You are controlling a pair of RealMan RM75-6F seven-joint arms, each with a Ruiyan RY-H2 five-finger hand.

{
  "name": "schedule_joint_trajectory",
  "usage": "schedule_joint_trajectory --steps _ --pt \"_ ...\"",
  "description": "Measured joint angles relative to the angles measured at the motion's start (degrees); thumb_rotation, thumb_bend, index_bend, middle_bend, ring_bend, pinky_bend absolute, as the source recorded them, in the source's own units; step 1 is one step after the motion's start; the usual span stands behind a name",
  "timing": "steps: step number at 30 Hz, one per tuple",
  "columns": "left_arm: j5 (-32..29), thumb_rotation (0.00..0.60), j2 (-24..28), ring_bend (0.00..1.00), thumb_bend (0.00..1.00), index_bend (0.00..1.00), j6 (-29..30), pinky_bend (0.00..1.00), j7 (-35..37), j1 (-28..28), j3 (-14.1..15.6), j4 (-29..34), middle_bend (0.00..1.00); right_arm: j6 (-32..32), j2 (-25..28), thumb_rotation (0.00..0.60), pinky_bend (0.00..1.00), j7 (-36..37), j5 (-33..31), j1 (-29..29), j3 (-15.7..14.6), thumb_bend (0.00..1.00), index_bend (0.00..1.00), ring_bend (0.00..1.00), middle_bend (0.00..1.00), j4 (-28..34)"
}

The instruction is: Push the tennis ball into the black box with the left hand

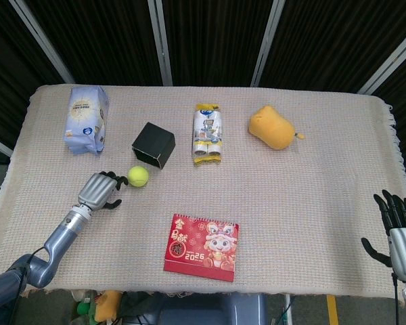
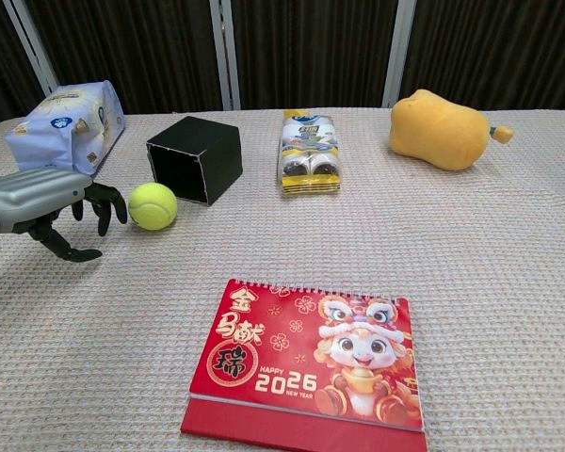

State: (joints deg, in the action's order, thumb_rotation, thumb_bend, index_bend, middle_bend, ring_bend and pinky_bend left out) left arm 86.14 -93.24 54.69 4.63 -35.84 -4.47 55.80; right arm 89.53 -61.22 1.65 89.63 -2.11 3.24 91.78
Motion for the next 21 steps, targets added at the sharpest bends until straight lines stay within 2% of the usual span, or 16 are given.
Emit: schedule_joint_trajectory --steps 7,21 --pt "-0.48 0.6 -1.17 0.22 0.24 0.3 -0.89 0.31 -0.42 -1.14 0.03 -1.73 0.36 0.06 0.06 0.6 0.02 0.2 0.09 0.02 0.01 0.29 0.0 0.0 0.0 0.02" --pt "-0.73 0.6 -3.2 0.22 0.24 0.29 -0.02 0.31 0.42 -2.72 -0.25 -3.29 0.35 0.24 0.39 0.6 0.02 1.07 0.01 0.11 0.14 0.29 0.0 0.0 0.0 -0.08"
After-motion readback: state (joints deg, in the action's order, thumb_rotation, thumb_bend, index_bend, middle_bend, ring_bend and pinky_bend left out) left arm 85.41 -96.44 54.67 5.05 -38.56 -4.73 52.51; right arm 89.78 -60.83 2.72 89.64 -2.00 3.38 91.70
